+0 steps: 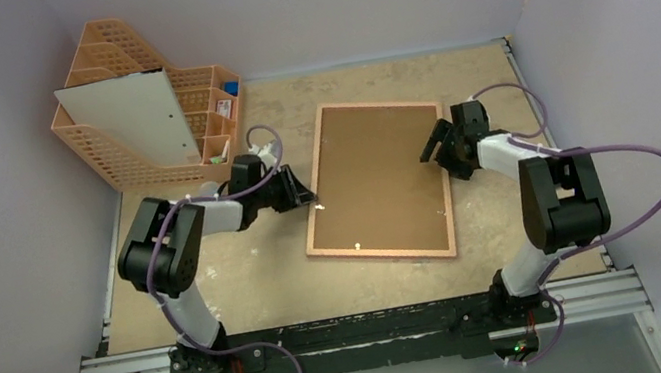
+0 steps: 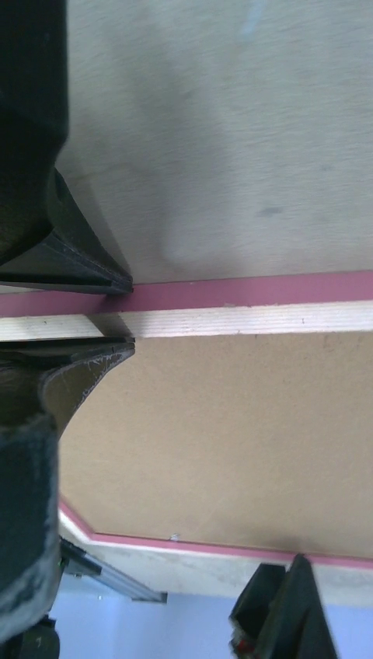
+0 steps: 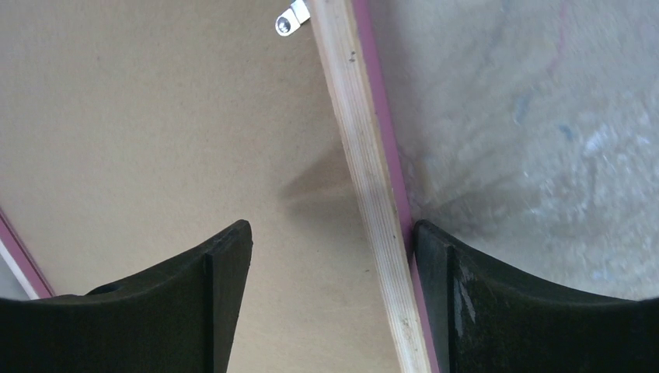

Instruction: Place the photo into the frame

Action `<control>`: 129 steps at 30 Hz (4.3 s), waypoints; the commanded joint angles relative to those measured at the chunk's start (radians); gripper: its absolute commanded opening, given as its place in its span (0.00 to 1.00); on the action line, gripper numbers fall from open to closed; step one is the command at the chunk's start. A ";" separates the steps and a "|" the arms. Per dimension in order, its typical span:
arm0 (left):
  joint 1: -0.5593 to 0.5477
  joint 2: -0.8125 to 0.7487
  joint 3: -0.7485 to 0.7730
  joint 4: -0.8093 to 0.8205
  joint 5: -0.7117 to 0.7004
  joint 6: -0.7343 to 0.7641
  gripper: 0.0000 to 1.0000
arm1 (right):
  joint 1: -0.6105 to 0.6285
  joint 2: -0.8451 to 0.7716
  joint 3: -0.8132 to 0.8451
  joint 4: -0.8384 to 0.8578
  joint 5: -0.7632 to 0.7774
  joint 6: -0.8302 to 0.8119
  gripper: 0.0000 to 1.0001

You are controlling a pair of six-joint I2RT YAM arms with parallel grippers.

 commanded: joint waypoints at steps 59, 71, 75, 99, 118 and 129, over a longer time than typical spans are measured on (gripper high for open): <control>-0.014 -0.993 -0.563 -0.216 -0.613 -0.141 0.91 | 0.861 0.629 1.000 -0.594 0.471 0.087 0.14; -0.014 -0.994 -0.609 -0.057 -0.289 -0.196 0.89 | 0.860 0.506 1.034 -0.533 0.324 0.104 0.00; -0.014 -0.923 -0.621 0.046 -0.177 -0.252 0.88 | 0.858 0.467 1.033 -0.514 0.299 0.104 0.00; -0.014 -0.607 -0.649 0.489 0.147 -0.444 0.51 | 0.852 0.414 0.989 -0.402 0.202 0.107 0.00; -0.014 -0.771 -0.499 0.129 0.071 -0.300 0.00 | 0.701 0.205 0.907 -0.386 0.365 -0.043 0.70; -0.007 -0.722 -0.007 -0.570 -0.127 -0.001 0.00 | 0.616 0.080 0.793 -0.284 0.242 -0.032 0.71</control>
